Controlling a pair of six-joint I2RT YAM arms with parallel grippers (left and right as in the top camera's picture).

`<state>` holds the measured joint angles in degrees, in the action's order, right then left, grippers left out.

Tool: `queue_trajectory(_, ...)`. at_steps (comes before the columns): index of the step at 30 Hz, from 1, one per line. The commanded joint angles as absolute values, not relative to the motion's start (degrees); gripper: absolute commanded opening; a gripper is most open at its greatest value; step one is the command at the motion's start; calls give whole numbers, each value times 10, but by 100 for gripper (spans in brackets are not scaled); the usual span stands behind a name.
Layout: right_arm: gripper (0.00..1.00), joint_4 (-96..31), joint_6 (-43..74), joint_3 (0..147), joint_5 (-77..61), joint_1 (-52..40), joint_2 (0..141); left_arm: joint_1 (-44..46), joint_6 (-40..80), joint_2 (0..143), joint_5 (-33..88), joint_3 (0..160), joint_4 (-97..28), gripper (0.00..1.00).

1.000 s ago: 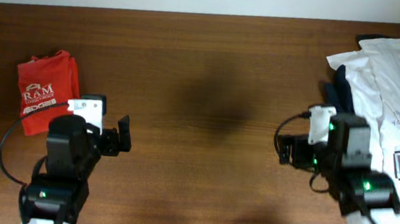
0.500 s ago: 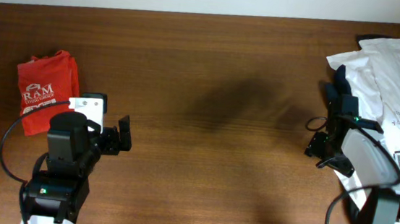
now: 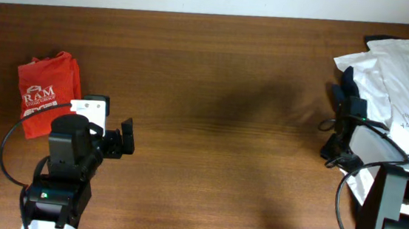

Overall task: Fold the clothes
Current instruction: 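Grasp the white T-shirt edge with the right gripper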

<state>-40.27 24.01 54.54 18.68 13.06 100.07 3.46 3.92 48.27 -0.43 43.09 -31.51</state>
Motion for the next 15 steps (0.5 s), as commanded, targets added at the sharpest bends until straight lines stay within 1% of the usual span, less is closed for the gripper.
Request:
queue_trajectory(1, 43, -405, 246, 547, 196, 164, 1009, 32, 34, 483, 2, 445, -314, 99)
queue_trajectory(3, 29, -405, 243, 547, 195, 166, 1009, 32, 34, 483, 2, 445, -313, 99)
queue_trajectory(4, 20, -408, 243, 547, 191, 165, 1009, 32, 34, 483, 2, 445, -313, 99)
queue_trajectory(5, 5, -413, 243, 547, 182, 165, 1009, 32, 34, 483, 2, 445, -313, 99)
queue_trajectory(8, 4, -428, 243, 549, 165, 165, 1007, 32, 34, 483, 2, 445, -313, 99)
queue_trajectory(9, 5, -439, 243, 554, 163, 165, 1002, 32, 34, 483, 2, 445, -313, 99)
queue_trajectory(10, 12, -451, 243, 562, 163, 165, 995, 32, 34, 483, 2, 445, -313, 99)
queue_trajectory(11, 14, -464, 243, 572, 163, 165, 986, 32, 34, 483, 2, 445, -313, 99)
queue_trajectory(13, 8, -490, 236, 592, 150, 165, 972, 32, 34, 483, 2, 445, -313, 99)
queue_trajectory(15, 8, -511, 207, 611, 118, 165, 963, 32, 34, 483, 2, 445, -311, 99)
